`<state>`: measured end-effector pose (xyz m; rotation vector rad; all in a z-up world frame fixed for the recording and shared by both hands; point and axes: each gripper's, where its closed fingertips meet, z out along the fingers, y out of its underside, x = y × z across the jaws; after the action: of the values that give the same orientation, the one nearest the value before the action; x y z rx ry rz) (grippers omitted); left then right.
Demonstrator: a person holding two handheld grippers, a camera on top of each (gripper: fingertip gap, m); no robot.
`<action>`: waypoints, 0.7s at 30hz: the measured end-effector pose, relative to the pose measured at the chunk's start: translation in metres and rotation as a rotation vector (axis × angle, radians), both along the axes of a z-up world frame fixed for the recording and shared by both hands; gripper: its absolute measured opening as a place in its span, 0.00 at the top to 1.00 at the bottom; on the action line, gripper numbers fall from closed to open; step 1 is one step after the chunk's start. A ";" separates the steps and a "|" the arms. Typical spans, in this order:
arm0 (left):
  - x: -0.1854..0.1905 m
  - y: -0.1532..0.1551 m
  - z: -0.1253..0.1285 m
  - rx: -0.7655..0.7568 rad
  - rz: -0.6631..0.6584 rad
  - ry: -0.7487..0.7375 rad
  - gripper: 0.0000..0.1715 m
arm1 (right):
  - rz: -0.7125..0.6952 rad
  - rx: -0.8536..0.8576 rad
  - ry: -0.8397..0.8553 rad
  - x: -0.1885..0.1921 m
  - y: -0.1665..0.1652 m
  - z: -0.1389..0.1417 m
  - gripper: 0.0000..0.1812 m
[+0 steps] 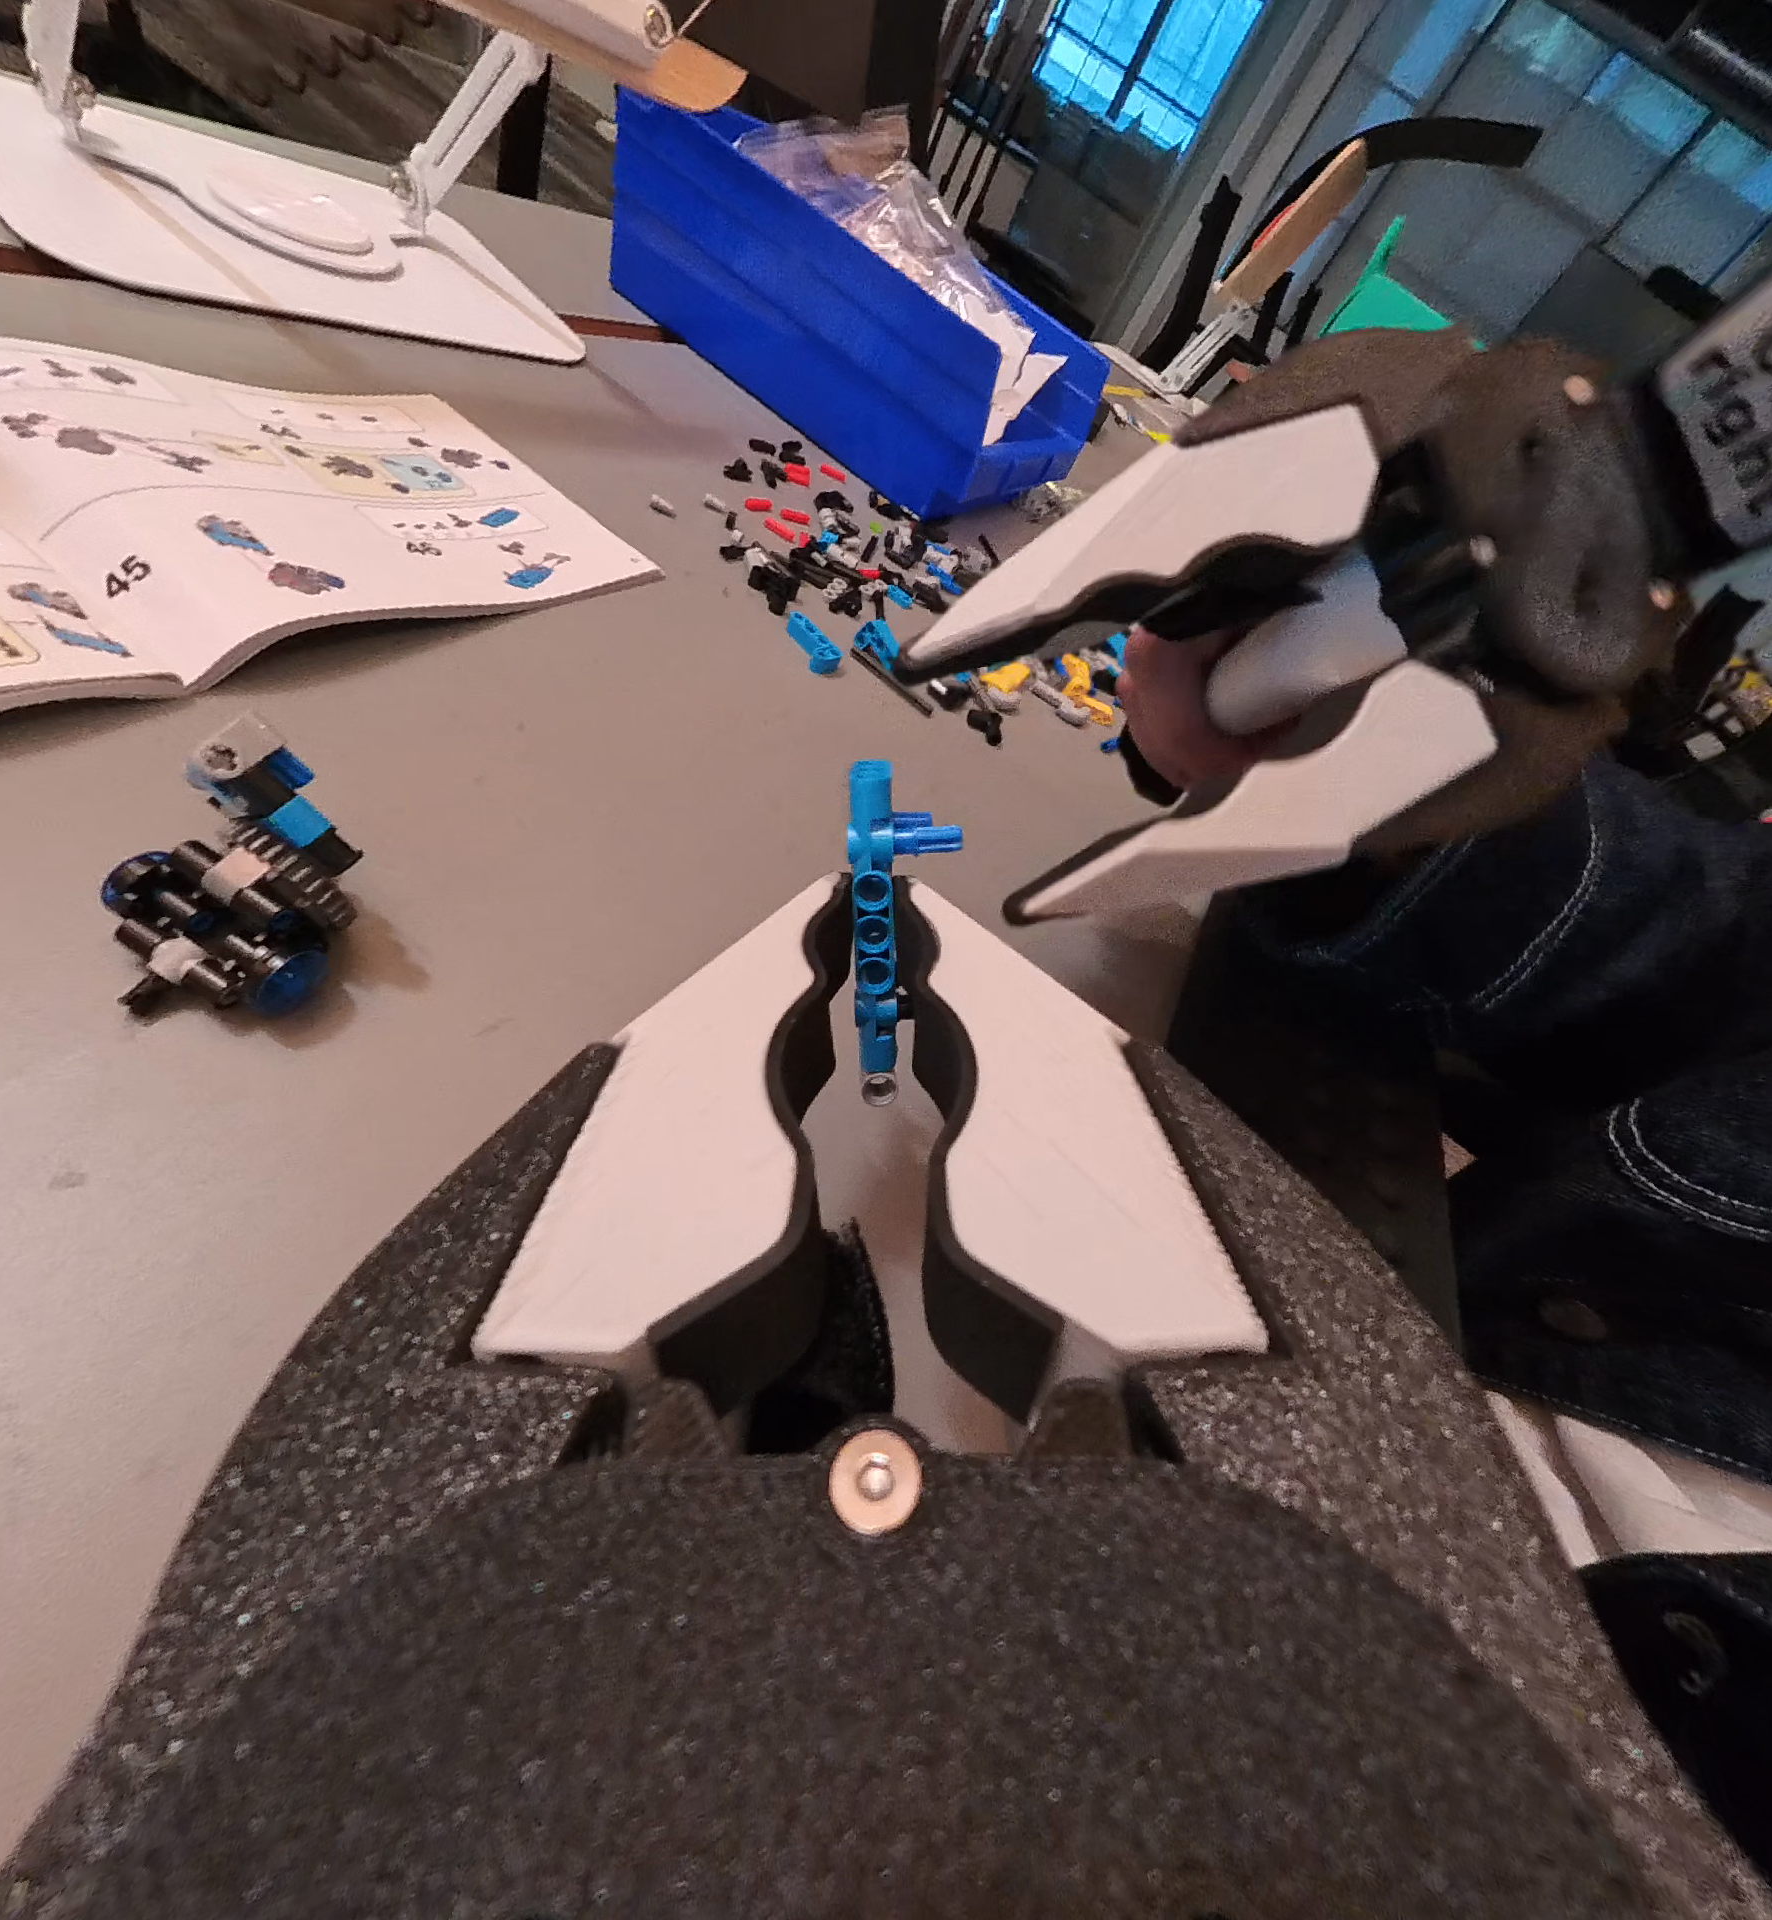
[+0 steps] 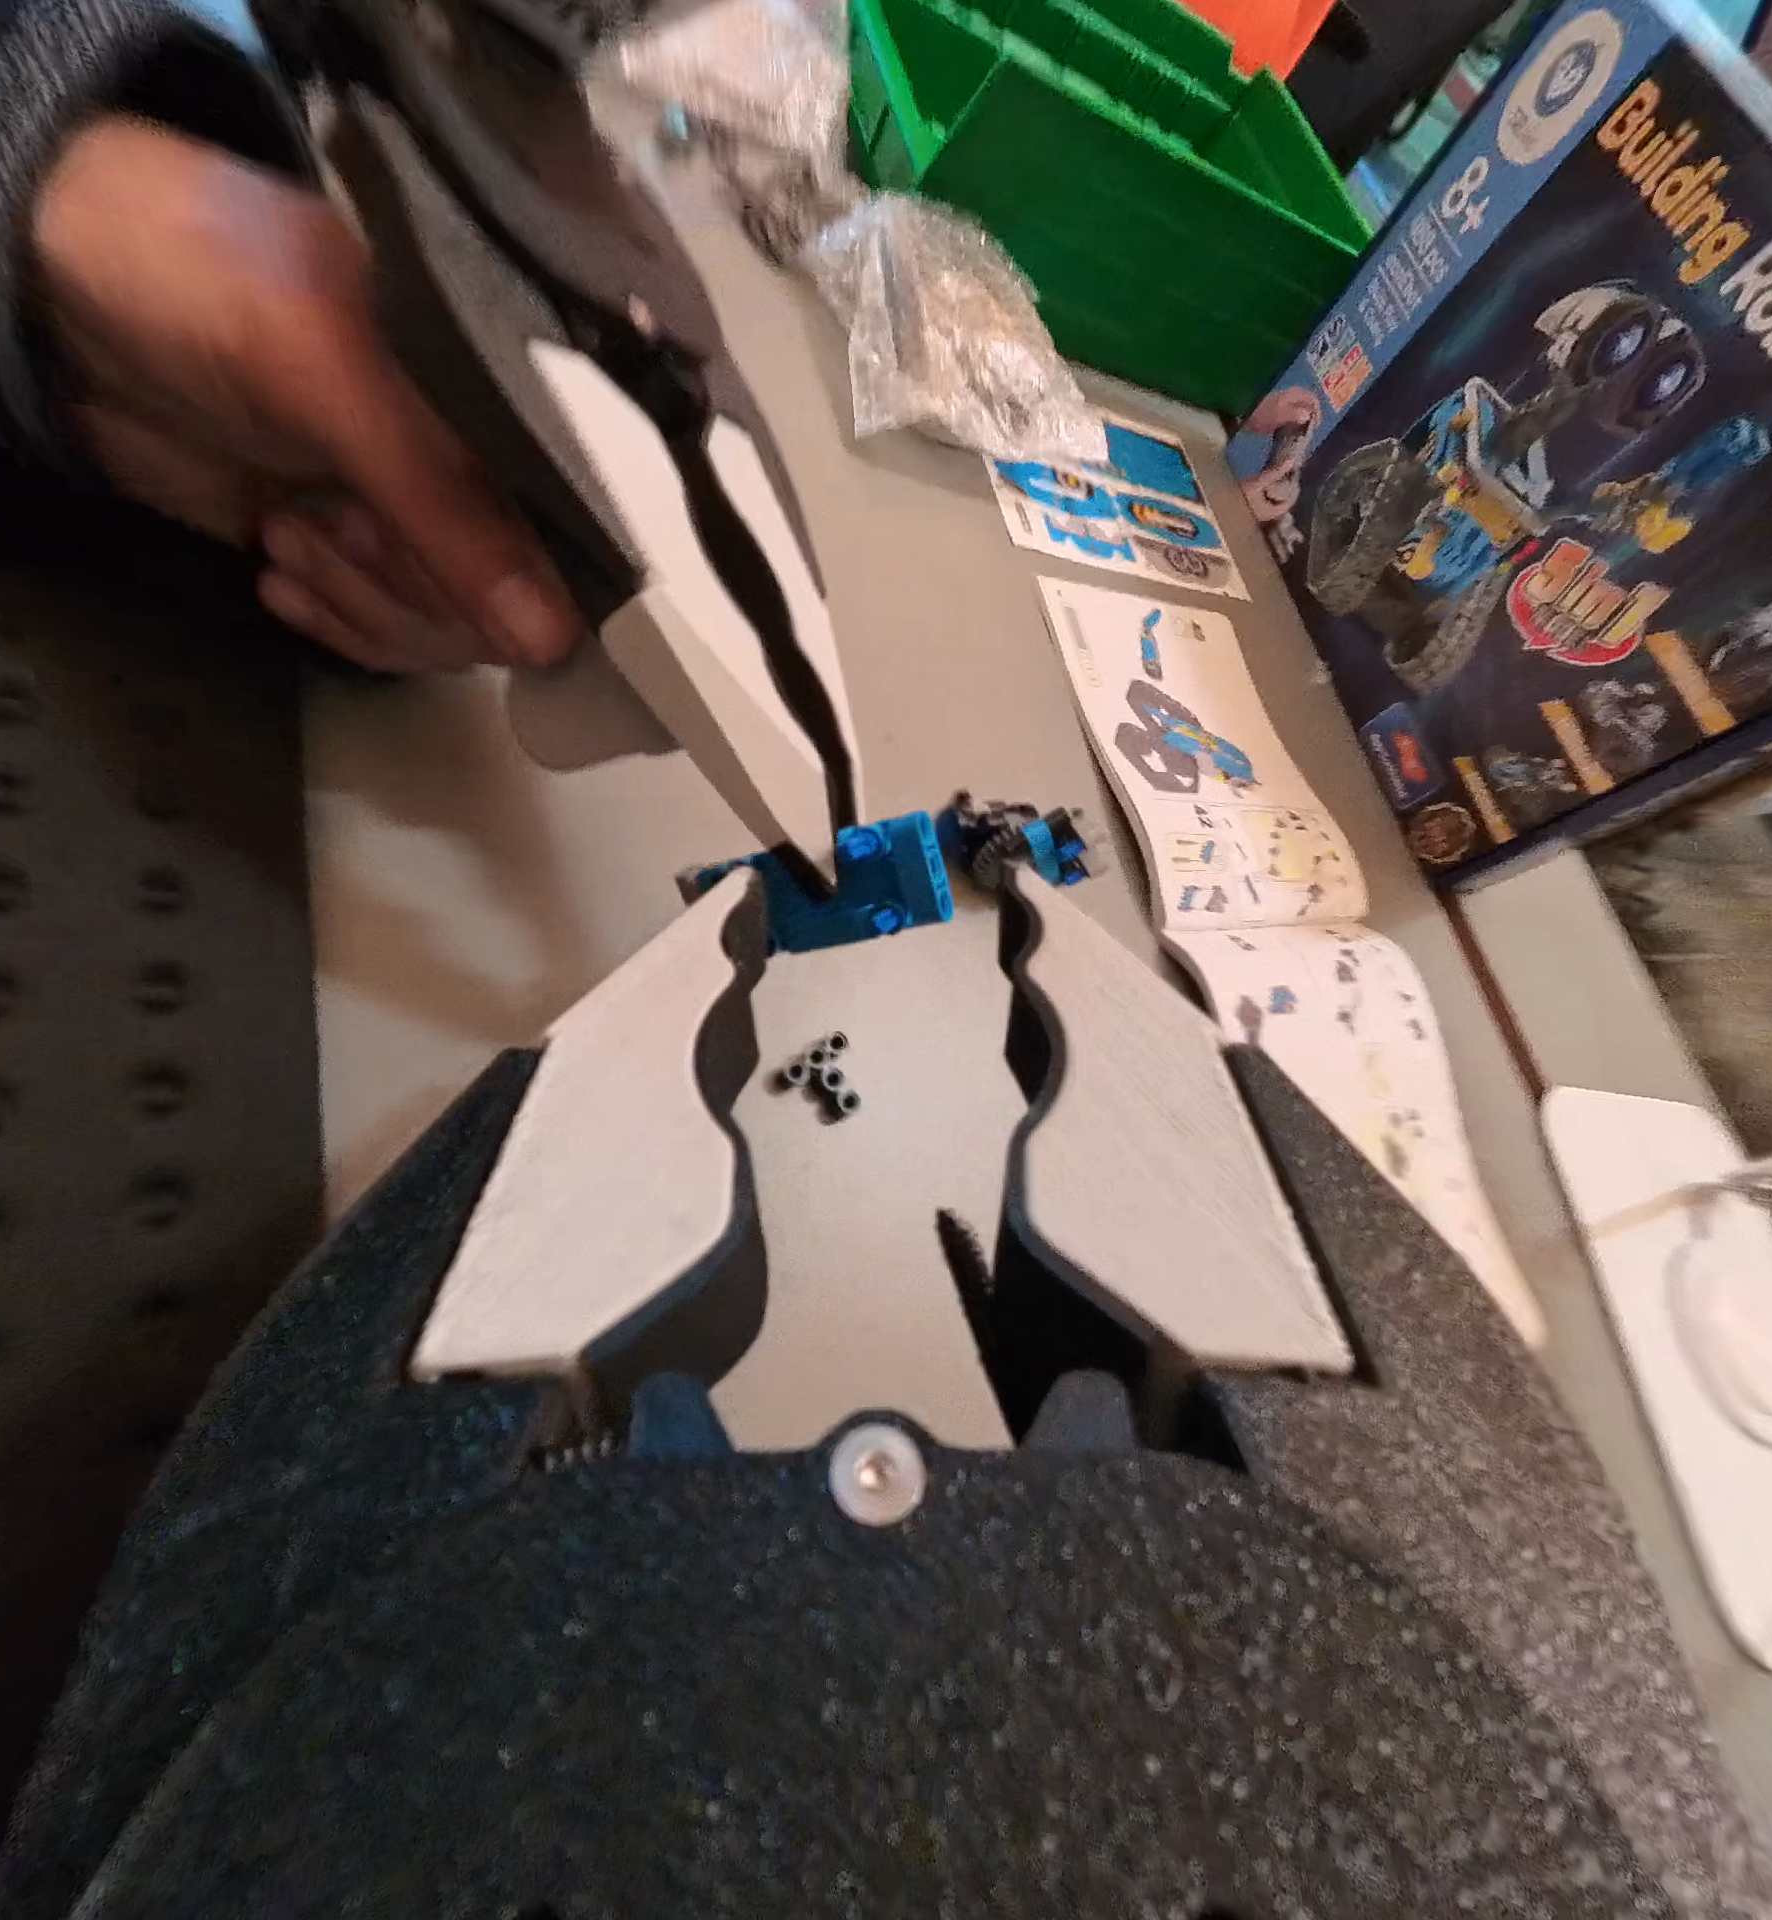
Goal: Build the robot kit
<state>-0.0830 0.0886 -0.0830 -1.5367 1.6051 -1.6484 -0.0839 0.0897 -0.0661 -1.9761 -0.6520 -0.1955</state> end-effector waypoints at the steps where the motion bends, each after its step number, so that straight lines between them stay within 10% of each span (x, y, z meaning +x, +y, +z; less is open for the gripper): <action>1: -0.001 -0.002 0.002 0.012 -0.009 -0.015 0.96 | 0.027 0.007 0.085 -0.003 -0.001 0.005 0.78; 7: -0.012 -0.025 0.026 0.046 -0.120 -0.163 0.96 | 0.247 -0.075 0.709 -0.019 -0.015 0.024 0.78; 21: -0.017 -0.034 0.034 0.015 -0.174 -0.199 0.96 | 0.343 -0.045 0.881 -0.031 -0.019 0.027 0.85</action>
<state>-0.1002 0.0547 -0.0493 -1.2114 1.6777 -1.8116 -0.1146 0.0709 -0.0394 -1.7197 -0.3879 0.8585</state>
